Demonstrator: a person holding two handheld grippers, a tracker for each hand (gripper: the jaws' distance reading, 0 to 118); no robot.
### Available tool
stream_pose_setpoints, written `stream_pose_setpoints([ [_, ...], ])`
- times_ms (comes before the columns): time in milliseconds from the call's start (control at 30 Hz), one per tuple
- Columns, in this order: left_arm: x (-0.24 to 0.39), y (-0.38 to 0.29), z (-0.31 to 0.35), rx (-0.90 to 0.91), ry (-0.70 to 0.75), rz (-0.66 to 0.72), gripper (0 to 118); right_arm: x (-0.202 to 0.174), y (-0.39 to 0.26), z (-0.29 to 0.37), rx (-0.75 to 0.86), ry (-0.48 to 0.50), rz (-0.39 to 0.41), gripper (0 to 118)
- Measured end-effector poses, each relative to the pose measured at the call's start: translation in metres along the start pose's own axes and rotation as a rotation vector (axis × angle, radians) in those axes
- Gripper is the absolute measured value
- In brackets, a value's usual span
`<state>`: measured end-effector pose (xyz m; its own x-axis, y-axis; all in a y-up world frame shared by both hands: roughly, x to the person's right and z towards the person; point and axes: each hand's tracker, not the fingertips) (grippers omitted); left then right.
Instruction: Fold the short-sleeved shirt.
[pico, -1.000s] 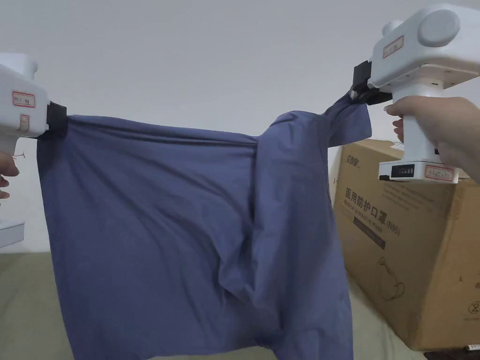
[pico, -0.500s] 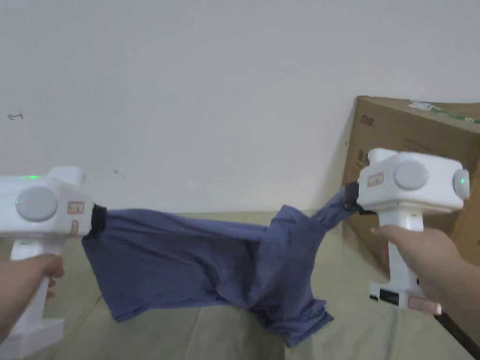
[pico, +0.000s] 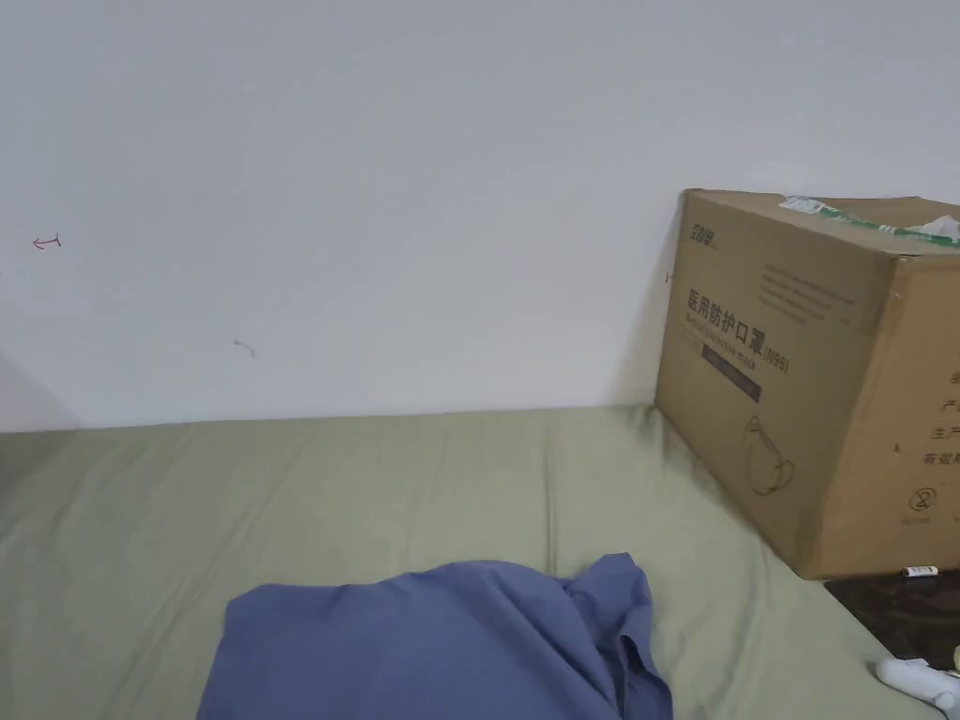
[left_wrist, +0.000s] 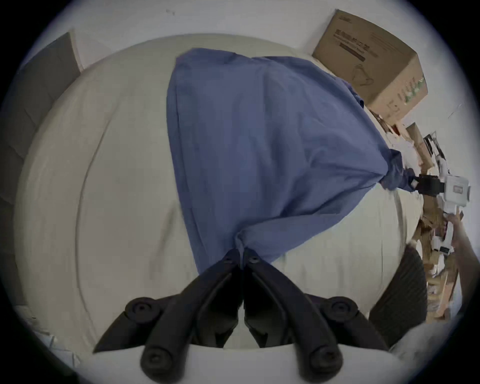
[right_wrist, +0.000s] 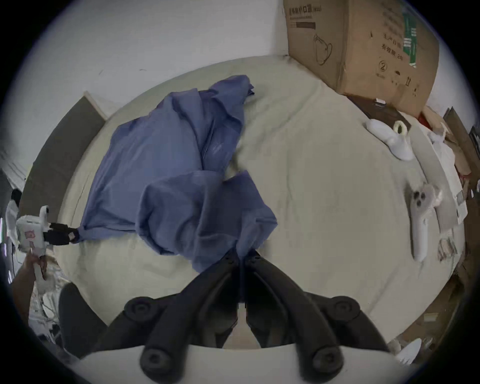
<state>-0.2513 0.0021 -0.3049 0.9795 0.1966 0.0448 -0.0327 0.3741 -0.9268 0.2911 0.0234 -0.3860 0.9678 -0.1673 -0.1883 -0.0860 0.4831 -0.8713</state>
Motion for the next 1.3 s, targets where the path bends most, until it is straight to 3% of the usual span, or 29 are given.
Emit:
stream_pose_setpoints([
  [133,0.009,-0.035,0.033,0.013,0.031,-0.032,1,-0.003,-0.036,0.028,-0.021,0.021,0.008,2],
  [300,0.011,-0.060,0.070,0.017,-0.019,0.113,1,-0.014,-0.068,0.057,-0.058,0.009,0.047,2],
  [500,0.017,-0.064,0.076,0.004,-0.015,0.149,1,-0.016,-0.076,0.061,-0.089,0.014,-0.116,2],
  [567,0.017,-0.063,0.076,0.020,-0.012,0.158,1,-0.015,-0.073,0.058,-0.084,0.010,-0.130,2],
  [633,0.018,-0.062,0.075,0.053,-0.009,0.178,4,-0.014,-0.071,0.056,-0.086,-0.014,-0.160,11],
  [667,0.018,-0.062,0.078,0.084,0.000,0.205,28,-0.014,-0.071,0.057,-0.079,-0.029,-0.183,47],
  [700,0.018,-0.061,0.081,0.114,0.008,0.238,64,-0.014,-0.071,0.060,-0.067,-0.043,-0.202,76],
  [733,0.019,-0.061,0.084,0.136,0.003,0.258,94,-0.015,-0.070,0.064,-0.049,-0.039,-0.211,87],
  [767,0.021,-0.060,0.093,0.180,-0.011,0.275,99,-0.016,-0.067,0.071,-0.015,-0.038,-0.215,88],
  [933,0.044,-0.034,0.147,0.436,-0.051,0.218,98,-0.054,-0.035,0.127,0.240,-0.038,-0.105,88],
  [1133,0.093,0.000,0.195,0.938,0.027,0.049,94,-0.117,-0.005,0.183,0.818,0.070,0.091,84],
  [1167,0.100,0.003,0.198,1.018,0.018,0.029,85,-0.127,0.000,0.185,0.893,0.066,0.118,74],
  [1200,0.108,0.007,0.199,1.076,0.017,0.008,70,-0.135,0.004,0.186,0.956,0.071,0.145,55],
  [1233,0.114,0.011,0.199,1.109,0.021,-0.011,47,-0.141,0.008,0.185,0.985,0.074,0.165,22],
  [1267,0.117,0.017,0.197,1.131,0.038,-0.028,6,-0.149,0.013,0.184,1.001,0.069,0.173,0],
  [1300,0.125,0.022,0.194,1.129,0.074,-0.049,0,-0.154,0.020,0.178,1.007,0.041,0.167,0],
])
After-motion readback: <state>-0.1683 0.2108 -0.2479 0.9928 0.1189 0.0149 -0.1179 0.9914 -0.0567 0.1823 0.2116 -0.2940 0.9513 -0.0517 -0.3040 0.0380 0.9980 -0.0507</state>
